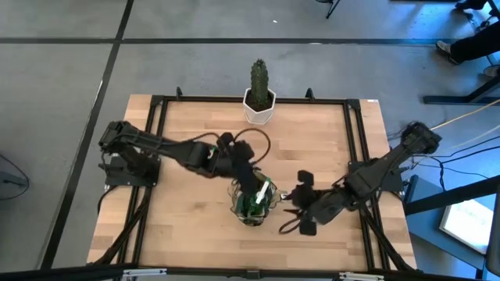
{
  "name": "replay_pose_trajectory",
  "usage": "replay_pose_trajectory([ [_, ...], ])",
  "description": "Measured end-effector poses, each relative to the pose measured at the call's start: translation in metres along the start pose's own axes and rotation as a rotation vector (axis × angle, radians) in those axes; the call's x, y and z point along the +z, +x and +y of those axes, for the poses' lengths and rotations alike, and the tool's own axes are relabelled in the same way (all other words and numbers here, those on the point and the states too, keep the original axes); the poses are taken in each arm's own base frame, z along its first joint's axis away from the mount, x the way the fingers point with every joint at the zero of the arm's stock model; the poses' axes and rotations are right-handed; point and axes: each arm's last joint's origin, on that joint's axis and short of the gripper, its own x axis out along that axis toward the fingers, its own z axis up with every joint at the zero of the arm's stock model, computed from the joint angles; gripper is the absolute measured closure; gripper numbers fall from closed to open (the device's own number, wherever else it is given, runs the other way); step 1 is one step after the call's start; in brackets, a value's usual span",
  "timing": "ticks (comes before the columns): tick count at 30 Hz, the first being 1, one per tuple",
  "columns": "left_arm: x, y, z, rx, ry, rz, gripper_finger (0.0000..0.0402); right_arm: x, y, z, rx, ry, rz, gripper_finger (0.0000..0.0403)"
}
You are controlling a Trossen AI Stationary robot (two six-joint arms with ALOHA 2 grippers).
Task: Pick & Place Garden tools in Gardening bag
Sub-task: Put the shear scissors into the gardening bag
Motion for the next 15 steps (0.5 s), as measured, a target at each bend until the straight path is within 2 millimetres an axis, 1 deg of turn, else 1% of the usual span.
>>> replay_pose_trajectory([
  [6, 0.018, 0.020, 0.025, 0.013, -0.113, -0.009, 0.0231, -0.036, -0.016, -0.035, 0.020, 0.120, -0.087, 0.0235],
  [9, 0.029, 0.031, 0.039, -0.009, -0.207, -0.024, 0.0235, -0.049, -0.026, -0.052, 0.023, 0.158, -0.136, 0.0235],
  [12, 0.041, 0.039, 0.051, -0.079, -0.279, -0.043, 0.0248, -0.063, -0.031, -0.068, 0.023, 0.191, -0.170, 0.0235],
  [15, 0.052, 0.044, 0.056, -0.211, -0.285, -0.069, 0.0265, -0.080, -0.032, -0.082, 0.029, 0.218, -0.219, 0.0235],
])
